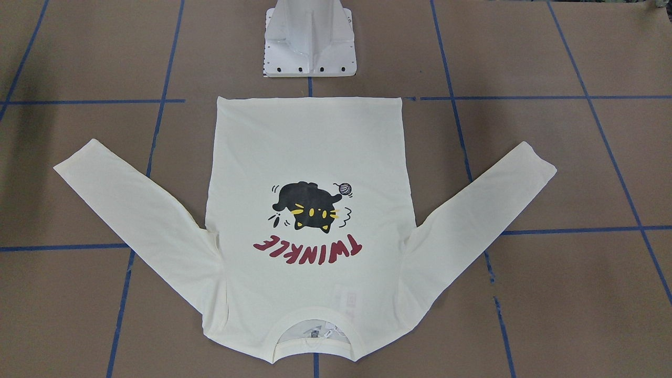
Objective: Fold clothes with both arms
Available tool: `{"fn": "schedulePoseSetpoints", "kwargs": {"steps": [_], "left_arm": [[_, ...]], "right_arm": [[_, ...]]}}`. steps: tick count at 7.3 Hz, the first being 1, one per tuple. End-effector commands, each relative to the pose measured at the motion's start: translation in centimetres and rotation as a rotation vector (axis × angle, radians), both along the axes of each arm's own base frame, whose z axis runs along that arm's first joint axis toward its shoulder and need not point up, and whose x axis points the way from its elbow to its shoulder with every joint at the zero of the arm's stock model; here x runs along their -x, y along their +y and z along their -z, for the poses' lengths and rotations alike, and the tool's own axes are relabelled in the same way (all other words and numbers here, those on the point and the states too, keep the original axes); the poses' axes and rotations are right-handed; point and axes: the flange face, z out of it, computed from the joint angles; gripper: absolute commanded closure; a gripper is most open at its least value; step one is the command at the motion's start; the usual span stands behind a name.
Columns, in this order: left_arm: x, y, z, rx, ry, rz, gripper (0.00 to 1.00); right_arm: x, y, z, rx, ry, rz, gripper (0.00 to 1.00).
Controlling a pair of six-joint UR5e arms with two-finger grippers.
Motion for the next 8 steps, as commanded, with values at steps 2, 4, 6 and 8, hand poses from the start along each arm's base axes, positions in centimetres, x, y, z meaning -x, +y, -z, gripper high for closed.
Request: {"fn": "schedulePoseSetpoints", "kwargs": {"steps": [2,4,6,8], "left_arm": [[-0.4,-0.5,0.6,-0.018,0.002,-0.010,0.00],[-0.5,-0.5,1.2,-0.030,0.001,-0.012,0.00],[-0.8,-0.6,0.9,-0.070,0.019,-0.016,0.00],[-0.8,-0.9,0.7,-0.122,0.018,-0.017,0.00]], "right_arm": [[0.5,0.7,-0.4,-0.025,-0.020,0.051,0.00],[7.2,0.3,1.2,-0.108,-0.137,0.190,0.00],[13.8,-0.1,2.1,-0.052,-0.160,0.103,0.00],[19.4,0.6,0.5,-0.026,-0.153,0.003,0.00]]}}
